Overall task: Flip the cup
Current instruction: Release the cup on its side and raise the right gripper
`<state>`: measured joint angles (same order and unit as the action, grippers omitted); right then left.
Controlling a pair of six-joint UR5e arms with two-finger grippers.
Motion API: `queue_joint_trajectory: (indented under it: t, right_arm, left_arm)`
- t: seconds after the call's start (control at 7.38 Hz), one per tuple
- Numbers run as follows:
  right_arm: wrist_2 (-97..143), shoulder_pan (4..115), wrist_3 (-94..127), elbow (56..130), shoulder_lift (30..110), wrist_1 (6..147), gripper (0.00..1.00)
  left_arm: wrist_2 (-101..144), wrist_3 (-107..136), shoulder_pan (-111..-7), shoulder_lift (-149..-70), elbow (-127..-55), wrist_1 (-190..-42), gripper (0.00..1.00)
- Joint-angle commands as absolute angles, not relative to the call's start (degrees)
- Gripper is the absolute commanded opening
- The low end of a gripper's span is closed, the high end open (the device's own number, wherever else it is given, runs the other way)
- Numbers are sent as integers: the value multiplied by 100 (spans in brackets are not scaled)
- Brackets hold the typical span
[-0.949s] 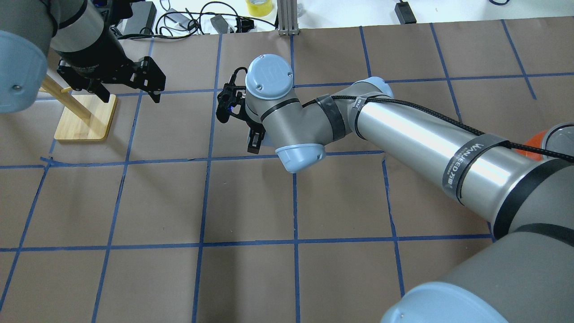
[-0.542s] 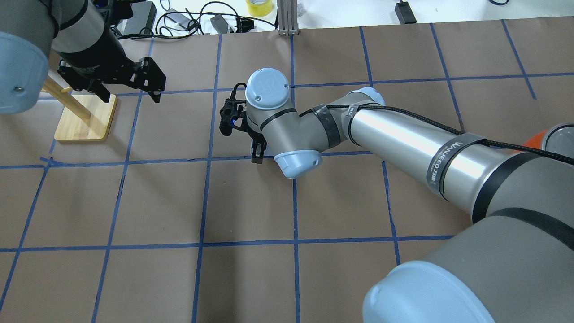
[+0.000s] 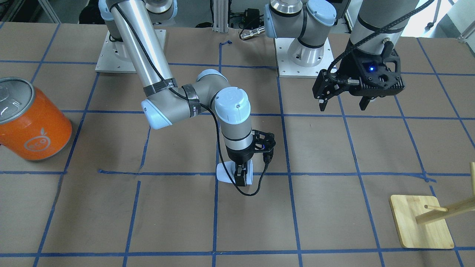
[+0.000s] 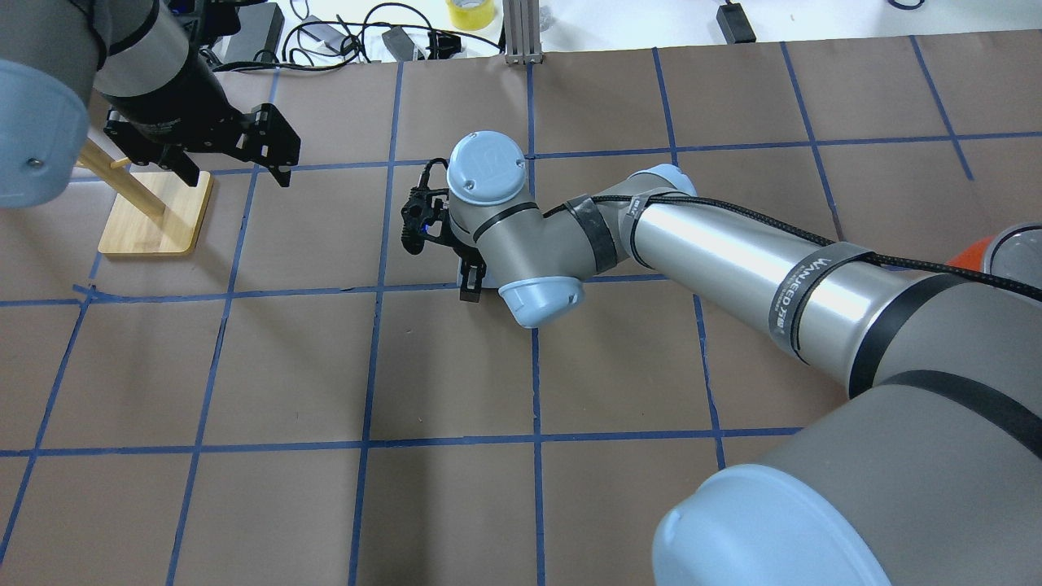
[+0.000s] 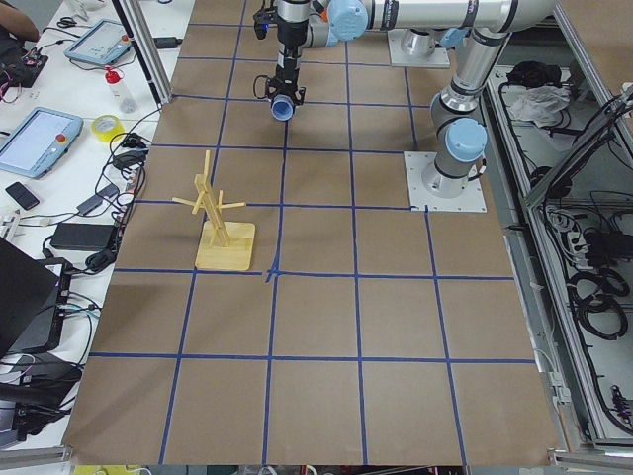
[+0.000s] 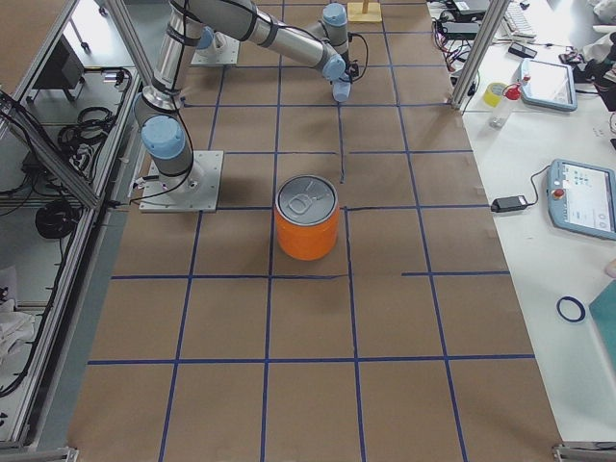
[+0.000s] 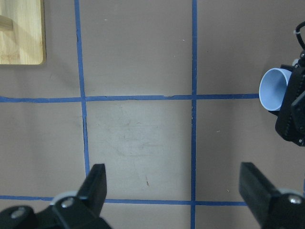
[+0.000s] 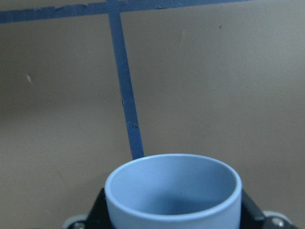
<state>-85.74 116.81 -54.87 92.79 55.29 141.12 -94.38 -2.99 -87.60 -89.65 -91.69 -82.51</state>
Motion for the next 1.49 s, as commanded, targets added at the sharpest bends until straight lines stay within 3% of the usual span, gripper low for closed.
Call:
queue_joint_trajectory:
  t: [0.0,0.68,0.95,1.36]
  right_arm:
    - [-8596,11681,-5484,9273,5581,14107,100]
    - [-8561,11095,-5257,9132,6755,13151,100]
    - [-8464,10130,-4809,9132,7424,12021,100]
    - [-8603,9695,-3387,9158,8618,10646,100]
  left_arm:
    - [-9431,-299,-8763,-8965,-9202,-8227,100]
    - [-9413,-229,-8763,-9026,-9193,-8121,100]
    - [-9370,-237,-8745,-9087,-9193,-8095,100]
    - [-8429,-37,-8754,-9534,-9456,-7345,100]
